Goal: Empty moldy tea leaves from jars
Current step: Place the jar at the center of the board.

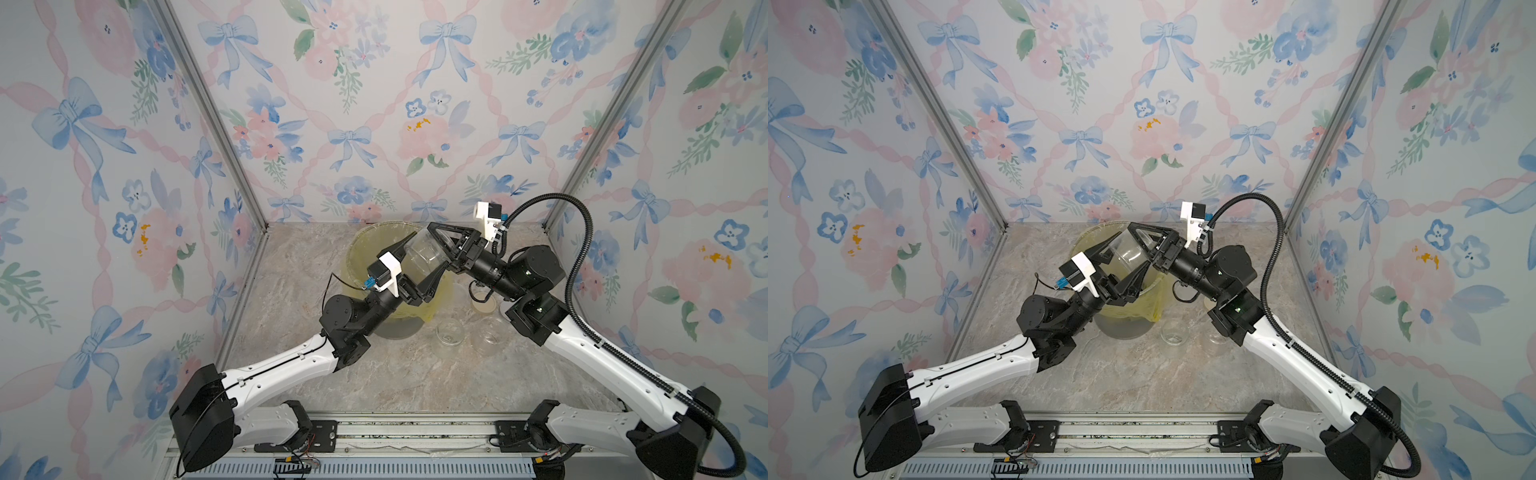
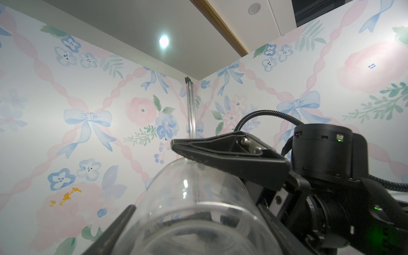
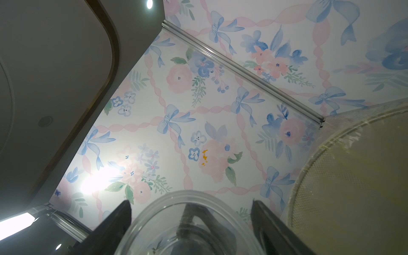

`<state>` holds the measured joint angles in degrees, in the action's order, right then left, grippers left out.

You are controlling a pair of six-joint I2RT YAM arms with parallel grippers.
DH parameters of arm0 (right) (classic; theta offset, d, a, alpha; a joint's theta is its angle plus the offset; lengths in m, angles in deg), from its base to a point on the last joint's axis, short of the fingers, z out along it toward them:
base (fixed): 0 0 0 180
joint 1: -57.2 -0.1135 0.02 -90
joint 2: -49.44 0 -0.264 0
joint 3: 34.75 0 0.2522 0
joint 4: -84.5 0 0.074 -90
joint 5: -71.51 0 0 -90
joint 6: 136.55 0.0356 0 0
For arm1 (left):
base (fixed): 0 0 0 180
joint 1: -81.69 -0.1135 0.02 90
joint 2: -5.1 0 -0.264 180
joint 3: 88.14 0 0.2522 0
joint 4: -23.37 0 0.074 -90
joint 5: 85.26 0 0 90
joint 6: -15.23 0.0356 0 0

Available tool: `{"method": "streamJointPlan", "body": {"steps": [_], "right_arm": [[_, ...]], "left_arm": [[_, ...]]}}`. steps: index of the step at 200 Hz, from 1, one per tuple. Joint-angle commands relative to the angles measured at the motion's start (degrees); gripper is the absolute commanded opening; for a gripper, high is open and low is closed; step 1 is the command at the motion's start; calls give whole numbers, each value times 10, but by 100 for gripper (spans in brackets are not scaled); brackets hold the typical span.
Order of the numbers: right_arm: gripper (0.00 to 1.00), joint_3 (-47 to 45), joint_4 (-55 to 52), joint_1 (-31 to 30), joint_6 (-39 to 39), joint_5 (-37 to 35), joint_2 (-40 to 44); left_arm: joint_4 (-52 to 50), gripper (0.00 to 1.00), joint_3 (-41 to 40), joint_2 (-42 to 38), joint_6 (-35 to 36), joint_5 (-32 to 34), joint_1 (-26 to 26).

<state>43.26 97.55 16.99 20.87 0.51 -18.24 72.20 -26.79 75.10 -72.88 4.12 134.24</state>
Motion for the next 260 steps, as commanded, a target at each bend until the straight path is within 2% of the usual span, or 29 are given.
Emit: {"method": "streamJointPlan", "body": {"steps": [1, 19, 80, 106, 124, 147, 165, 193, 226, 260], "right_arm": [[76, -2, -3, -1, -19, 1, 18], [76, 4, -10, 4, -22, 9, 16], [75, 33, -57, 54, -36, 59, 18], [75, 37, -96, 86, -62, 93, 28], [75, 36, -149, 100, -113, 99, 47], [75, 31, -236, 94, -217, 65, 86], [74, 23, -315, 76, -311, 8, 121], [74, -5, -412, 32, -450, -83, 178], [74, -62, -471, -28, -524, -154, 234], [74, -134, -466, -112, -568, -232, 257]], "left_arm": [[-2, 75, 16, -2, 24, 0, -2], [-13, 98, 16, -7, 35, 12, -1], [-100, 98, 19, -72, 71, 40, -3], [-188, 98, 24, -128, 63, 80, -8], [-269, 98, 36, -162, 30, 120, -28], [-383, 98, 54, -193, -41, 149, -78], [-463, 98, 64, -212, -88, 160, -117], [-555, 98, 71, -248, -106, 153, -146], [-652, 98, 88, -264, -96, 158, -158], [-721, 98, 82, -261, -100, 176, -163]]}}
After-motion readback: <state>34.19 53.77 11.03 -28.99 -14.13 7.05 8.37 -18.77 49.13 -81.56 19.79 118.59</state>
